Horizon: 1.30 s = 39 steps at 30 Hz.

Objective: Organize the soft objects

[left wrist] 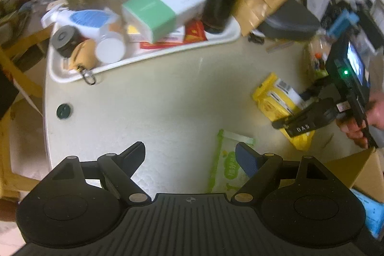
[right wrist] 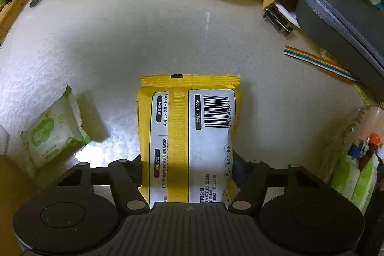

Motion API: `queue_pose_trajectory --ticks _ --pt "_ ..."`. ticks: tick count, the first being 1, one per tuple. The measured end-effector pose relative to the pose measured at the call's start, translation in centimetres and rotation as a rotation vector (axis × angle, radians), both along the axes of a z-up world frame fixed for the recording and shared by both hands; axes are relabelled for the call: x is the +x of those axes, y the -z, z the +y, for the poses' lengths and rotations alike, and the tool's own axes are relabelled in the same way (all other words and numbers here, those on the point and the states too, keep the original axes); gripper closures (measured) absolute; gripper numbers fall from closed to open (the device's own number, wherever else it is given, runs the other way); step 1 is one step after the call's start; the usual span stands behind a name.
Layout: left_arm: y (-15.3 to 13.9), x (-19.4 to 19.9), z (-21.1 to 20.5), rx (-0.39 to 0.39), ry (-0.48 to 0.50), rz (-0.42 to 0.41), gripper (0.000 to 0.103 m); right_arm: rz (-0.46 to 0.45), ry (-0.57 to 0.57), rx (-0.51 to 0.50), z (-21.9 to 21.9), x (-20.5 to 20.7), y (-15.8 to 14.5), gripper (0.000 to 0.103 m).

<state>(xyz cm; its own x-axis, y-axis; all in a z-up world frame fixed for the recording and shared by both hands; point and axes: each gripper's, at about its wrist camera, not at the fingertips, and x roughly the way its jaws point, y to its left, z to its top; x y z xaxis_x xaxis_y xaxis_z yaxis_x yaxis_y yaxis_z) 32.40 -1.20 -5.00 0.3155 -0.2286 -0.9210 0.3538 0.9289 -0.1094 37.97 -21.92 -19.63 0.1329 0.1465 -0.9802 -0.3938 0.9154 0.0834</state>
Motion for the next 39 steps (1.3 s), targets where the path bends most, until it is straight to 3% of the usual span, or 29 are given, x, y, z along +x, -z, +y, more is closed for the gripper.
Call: queue_pose_trajectory --ticks 2,7,15,22,25,28,30,32,39 --pt "0.3 0.5 -1.3 0.038 0.029 0.043 0.020 0.003 0.007 0.019 -0.2 -0.4 -0.7 0.044" --pt "1.8 1.7 -4.1 0.074 0.100 0.120 0.020 -0.018 0.017 0.048 -1.0 -1.2 -2.2 0.044" --pt "5.9 3.0 -8.6 0.174 0.192 0.261 0.020 -0.103 0.099 0.115 -3.7 -1.9 -7.3 0.044" --pt "9.5 4.2 -10.6 0.236 0.229 0.387 0.021 -0.133 0.162 0.151 -5.4 -1.5 -7.9 0.044" --pt "11.2 4.7 -11.4 0.288 0.227 0.406 0.024 -0.136 0.168 0.156 -5.5 -1.2 -7.7 0.044" --pt "12.7 4.7 -11.8 0.318 0.230 0.431 0.036 -0.140 0.169 0.169 -5.6 -1.2 -7.8 0.044" --pt "13.2 4.5 -11.9 0.324 0.228 0.433 0.038 -0.146 0.168 0.171 -5.6 -1.1 -8.0 0.044" --pt "12.9 4.0 -12.1 0.334 0.249 0.401 0.055 -0.153 0.173 0.173 -5.6 -1.1 -8.2 0.044" --pt "11.8 3.4 -11.6 0.301 0.268 0.338 0.056 -0.141 0.196 0.180 -6.0 -1.5 -8.0 0.044"
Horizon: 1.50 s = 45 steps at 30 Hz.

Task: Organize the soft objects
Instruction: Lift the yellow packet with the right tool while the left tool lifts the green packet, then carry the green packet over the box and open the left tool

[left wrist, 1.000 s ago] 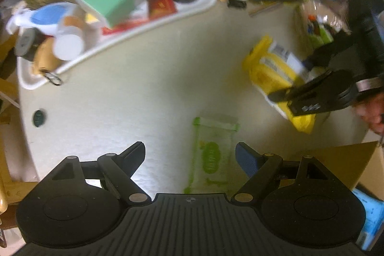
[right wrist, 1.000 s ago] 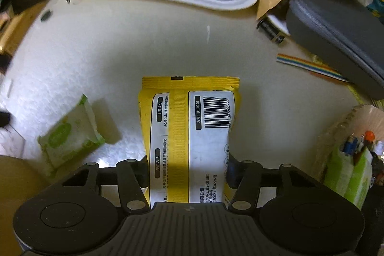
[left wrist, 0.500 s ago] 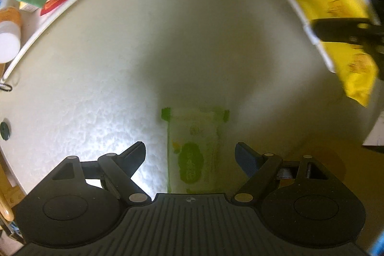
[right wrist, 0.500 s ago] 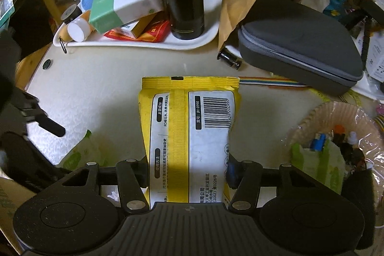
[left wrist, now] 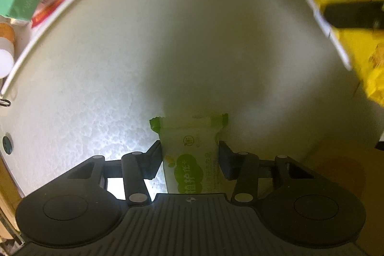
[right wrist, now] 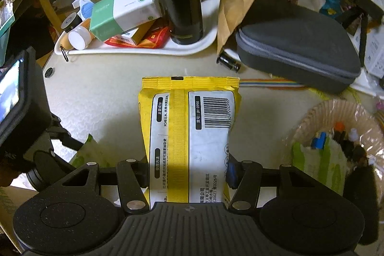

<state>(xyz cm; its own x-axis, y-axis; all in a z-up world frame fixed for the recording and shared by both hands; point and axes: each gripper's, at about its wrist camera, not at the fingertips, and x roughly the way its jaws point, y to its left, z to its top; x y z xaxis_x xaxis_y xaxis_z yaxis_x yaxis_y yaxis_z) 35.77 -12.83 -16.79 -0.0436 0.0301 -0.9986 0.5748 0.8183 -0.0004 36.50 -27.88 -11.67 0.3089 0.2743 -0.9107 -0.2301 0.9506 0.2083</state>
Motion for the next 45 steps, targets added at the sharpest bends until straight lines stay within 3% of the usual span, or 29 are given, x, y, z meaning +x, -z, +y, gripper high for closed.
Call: queue_pose_trajectory --ticks 9,13,15,20,26,35,45 --pt "-6.1 -2.7 1.8 -0.054 0.003 -0.266 0.056 -0.021 0.052 0.012 -1.3 -1.2 -1.4 0.044" --pt "-11.0 -3.5 2.5 -0.095 -0.051 -0.373 0.056 -0.027 0.040 0.010 -0.8 -2.4 -2.9 0.045" --pt "-13.1 -3.7 2.7 -0.122 -0.081 -0.414 0.056 -0.039 0.044 0.017 -0.7 -2.9 -4.2 0.045" --pt "-19.1 -6.3 3.8 -0.161 -0.136 -0.621 0.056 -0.098 0.038 0.025 -0.4 -4.6 -8.6 0.045" --pt "-23.3 -9.2 5.3 -0.227 -0.169 -0.748 0.056 -0.128 0.021 0.043 -0.1 -6.8 -12.5 0.044" --pt "-25.7 -14.3 6.8 -0.295 -0.173 -0.793 0.056 -0.128 0.014 0.041 -0.6 -10.3 -14.5 0.044" --pt "-26.4 -18.8 8.2 -0.422 -0.177 -0.673 0.056 -0.144 -0.042 0.006 -0.4 -14.6 -16.0 0.044"
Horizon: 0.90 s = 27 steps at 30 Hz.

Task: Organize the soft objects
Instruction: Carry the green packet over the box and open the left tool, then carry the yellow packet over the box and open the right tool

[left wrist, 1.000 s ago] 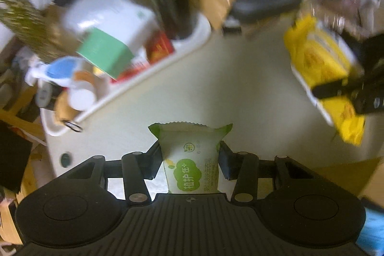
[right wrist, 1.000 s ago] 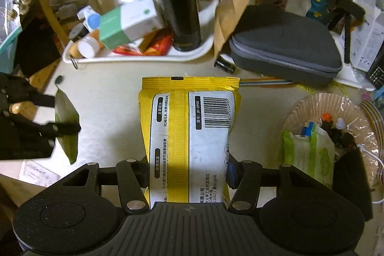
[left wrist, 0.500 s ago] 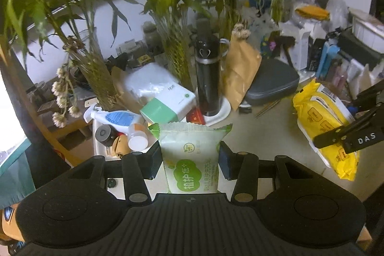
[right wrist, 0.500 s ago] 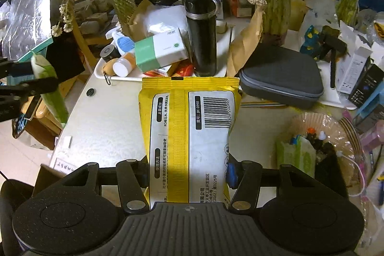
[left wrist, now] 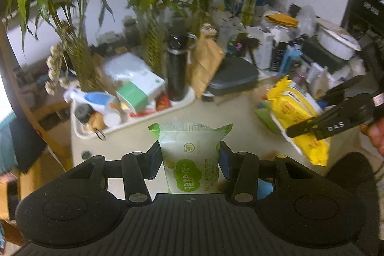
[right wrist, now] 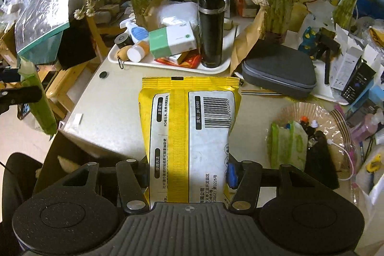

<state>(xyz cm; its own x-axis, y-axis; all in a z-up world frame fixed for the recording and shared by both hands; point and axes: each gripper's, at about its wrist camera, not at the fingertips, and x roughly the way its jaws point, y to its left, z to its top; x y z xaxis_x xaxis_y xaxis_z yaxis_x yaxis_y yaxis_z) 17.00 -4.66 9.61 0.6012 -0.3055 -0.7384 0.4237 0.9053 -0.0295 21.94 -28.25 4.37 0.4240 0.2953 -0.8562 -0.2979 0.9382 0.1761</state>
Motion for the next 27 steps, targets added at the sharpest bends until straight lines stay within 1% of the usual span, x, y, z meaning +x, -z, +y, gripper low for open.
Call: queue_pose_trajectory --ticks 5,11,16,19,22,23,24,25,27 --pt "0.2 -2.2 0.0 -0.019 0.040 0.036 0.056 -0.007 -0.031 -0.006 0.3 -1.9 -0.2 0.044" --pt "1.9 -4.2 0.4 -0.016 0.060 0.099 0.056 -0.017 -0.056 -0.006 0.9 -3.8 -0.6 0.044" --pt "4.3 -4.2 1.4 -0.021 0.017 0.174 0.056 -0.029 -0.067 -0.008 1.4 -4.7 -1.0 0.044" --pt "5.9 -3.9 1.8 -0.023 -0.012 0.235 0.056 -0.035 -0.080 -0.008 1.9 -5.2 -1.3 0.044" --pt "7.5 -3.4 2.6 -0.064 -0.047 0.300 0.054 -0.045 -0.096 -0.009 2.5 -5.7 -1.8 0.044" --pt "8.0 -3.3 2.9 -0.084 -0.054 0.326 0.049 -0.048 -0.100 -0.008 2.7 -5.8 -1.9 0.044" --pt "8.5 -3.3 3.2 -0.104 -0.060 0.350 0.047 -0.050 -0.105 -0.005 2.9 -5.8 -2.0 0.044" --pt "8.7 -3.3 3.6 -0.140 -0.066 0.364 0.045 -0.049 -0.110 -0.002 3.1 -5.8 -2.1 0.044" --pt "8.6 -3.6 4.2 -0.195 -0.075 0.351 0.042 -0.045 -0.119 0.001 3.5 -5.6 -2.3 0.044"
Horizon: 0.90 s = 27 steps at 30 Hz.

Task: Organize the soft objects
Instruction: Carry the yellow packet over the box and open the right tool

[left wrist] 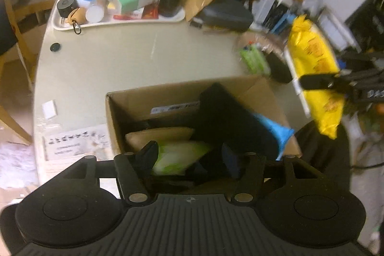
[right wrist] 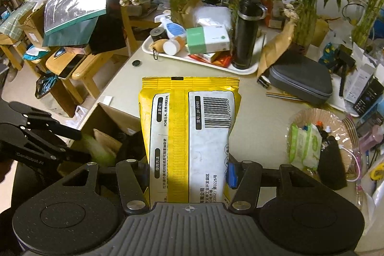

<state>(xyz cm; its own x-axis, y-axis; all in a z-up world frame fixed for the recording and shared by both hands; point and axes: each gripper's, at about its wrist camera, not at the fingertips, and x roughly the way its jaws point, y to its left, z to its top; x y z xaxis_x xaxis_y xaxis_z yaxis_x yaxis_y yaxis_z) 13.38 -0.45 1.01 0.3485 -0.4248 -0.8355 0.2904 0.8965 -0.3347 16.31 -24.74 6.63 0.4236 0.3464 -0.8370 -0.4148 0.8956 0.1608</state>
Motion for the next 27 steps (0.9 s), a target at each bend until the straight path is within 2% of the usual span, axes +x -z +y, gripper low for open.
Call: queue_pose_trajectory --ticks 2,11,17,22,27 --pt "-0.6 -0.5 0.3 -0.011 -0.014 -0.030 0.033 0.003 -0.005 0.000 0.5 0.3 -0.2 0.044" --pt "-4.1 -4.2 2.0 0.023 -0.094 -0.220 0.033 -0.032 -0.036 0.029 3.7 0.1 -1.9 0.044" --pt "-5.0 -6.2 4.0 0.038 -0.153 -0.331 0.033 -0.031 -0.062 0.075 6.3 -1.4 -2.0 0.044" --pt "-4.2 -7.2 6.1 0.029 -0.204 -0.361 0.033 0.004 -0.064 0.105 7.9 -2.2 -1.1 0.044" --pt "-3.3 -8.3 7.2 0.012 -0.210 -0.367 0.033 0.057 -0.035 0.139 9.1 -2.1 0.2 0.044"
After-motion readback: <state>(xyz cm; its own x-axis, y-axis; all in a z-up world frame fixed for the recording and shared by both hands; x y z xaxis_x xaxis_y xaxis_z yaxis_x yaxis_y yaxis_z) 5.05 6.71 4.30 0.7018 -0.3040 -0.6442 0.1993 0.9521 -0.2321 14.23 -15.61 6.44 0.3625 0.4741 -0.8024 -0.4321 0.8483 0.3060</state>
